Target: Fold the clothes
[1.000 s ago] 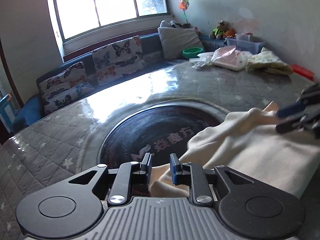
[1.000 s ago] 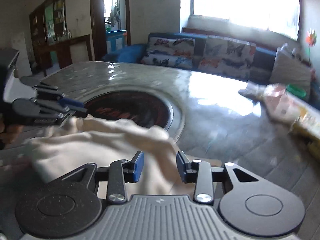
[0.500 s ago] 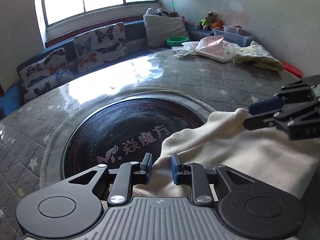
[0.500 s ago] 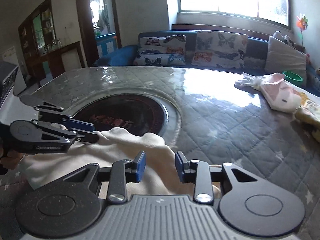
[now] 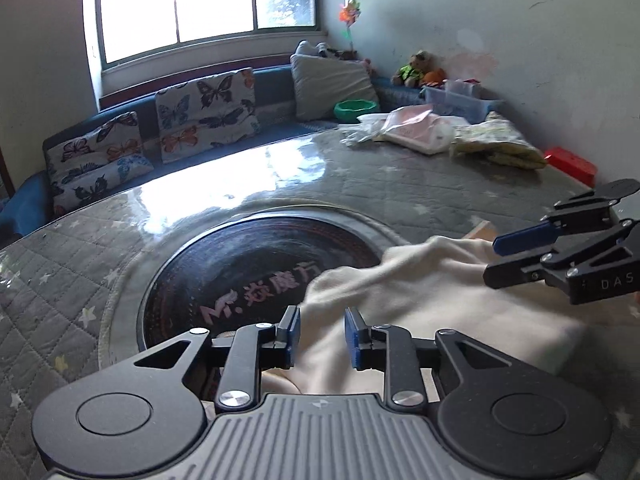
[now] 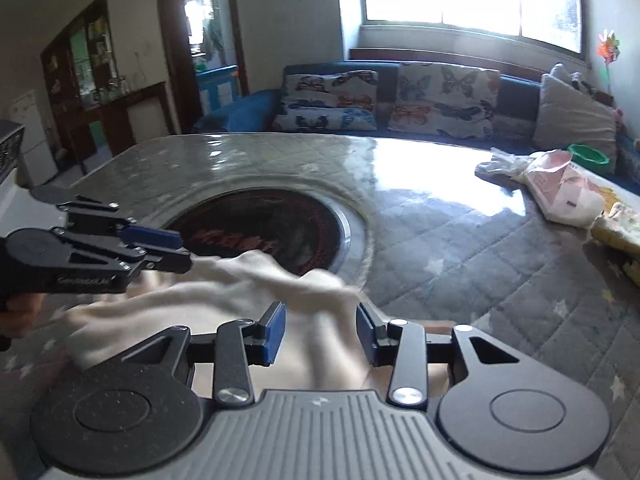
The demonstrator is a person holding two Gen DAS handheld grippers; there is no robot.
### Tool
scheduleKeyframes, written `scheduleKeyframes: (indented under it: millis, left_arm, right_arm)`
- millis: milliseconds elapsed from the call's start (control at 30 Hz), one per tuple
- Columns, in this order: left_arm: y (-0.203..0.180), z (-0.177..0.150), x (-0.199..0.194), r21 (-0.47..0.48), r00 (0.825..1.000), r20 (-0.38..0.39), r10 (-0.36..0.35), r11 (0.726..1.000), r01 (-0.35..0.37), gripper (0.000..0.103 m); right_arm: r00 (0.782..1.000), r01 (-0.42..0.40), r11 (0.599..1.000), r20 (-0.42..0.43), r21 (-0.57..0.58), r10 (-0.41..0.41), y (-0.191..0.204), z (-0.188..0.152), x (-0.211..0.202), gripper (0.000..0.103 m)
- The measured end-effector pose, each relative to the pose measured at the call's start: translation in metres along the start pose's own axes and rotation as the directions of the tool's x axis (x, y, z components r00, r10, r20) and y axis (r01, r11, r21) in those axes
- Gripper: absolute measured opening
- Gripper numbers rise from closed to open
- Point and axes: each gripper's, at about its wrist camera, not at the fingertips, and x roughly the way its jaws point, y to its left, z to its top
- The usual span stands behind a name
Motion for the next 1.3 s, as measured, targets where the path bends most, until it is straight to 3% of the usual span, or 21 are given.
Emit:
scheduleKeyframes:
  millis: [100, 300, 467, 633, 700, 833, 1033, 1133, 1300]
  left_arm:
    - [-0.009, -0.011, -0.017, -0.001, 1.000, 0.010, -0.026, 1.000, 0.026, 0.027]
    - [-0.004, -0.035, -0.020, -0.043, 0.999, -0.040, -0.006, 0.999, 0.004, 0.027]
    - [0.009, -0.045, -0.022, -0.085, 0.998, -0.060, 0.022, 0.996, -0.028, 0.027]
    - [0.002, -0.041, -0.032, -0.075, 0.999, -0.033, 0.034, 0.997, -0.036, 0.027]
    - [-0.011, -0.035, -0.037, -0.049, 1.000, -0.011, -0.003, 0.999, 0.002, 0.026]
    - [-0.054, -0.018, -0.033, 0.046, 0.984, 0.013, -0.180, 0.983, 0.179, 0.027]
    - [-0.123, 0.003, -0.011, 0.226, 0.929, -0.020, -0.369, 0.904, 0.364, 0.035]
    - [-0.145, 0.007, 0.004, 0.263, 0.913, -0.041, -0.406, 0.877, 0.402, 0.036]
    - [-0.158, 0.007, 0.026, 0.262, 0.899, -0.075, -0.432, 0.861, 0.435, 0.036]
  right_arm:
    - [1.000, -0.026, 1.000, -0.004, 0.010, 0.026, 0.004, -0.017, -0.019, 0.039]
    - [0.999, 0.026, 0.996, -0.037, 0.084, -0.023, -0.014, -0.046, -0.030, 0.039]
    - [1.000, 0.003, 0.993, 0.013, 0.122, -0.005, -0.023, -0.034, -0.039, 0.039]
    - [0.991, 0.133, 0.978, 0.000, 0.161, -0.135, -0.045, -0.027, -0.033, 0.037]
    - [0.992, 0.125, 0.976, -0.026, 0.179, -0.122, -0.052, -0.028, -0.028, 0.036]
    - [0.998, 0.061, 0.982, -0.043, 0.177, -0.054, -0.064, -0.027, -0.019, 0.029]
    - [0.996, 0.008, 0.981, -0.089, 0.196, 0.010, -0.082, -0.014, -0.001, 0.024]
    - [0.996, -0.004, 0.984, -0.088, 0.180, 0.020, -0.082, -0.013, 0.001, 0.019]
    - [0.997, -0.001, 0.989, -0.071, 0.145, 0.011, -0.079, -0.013, 0.000, 0.010]
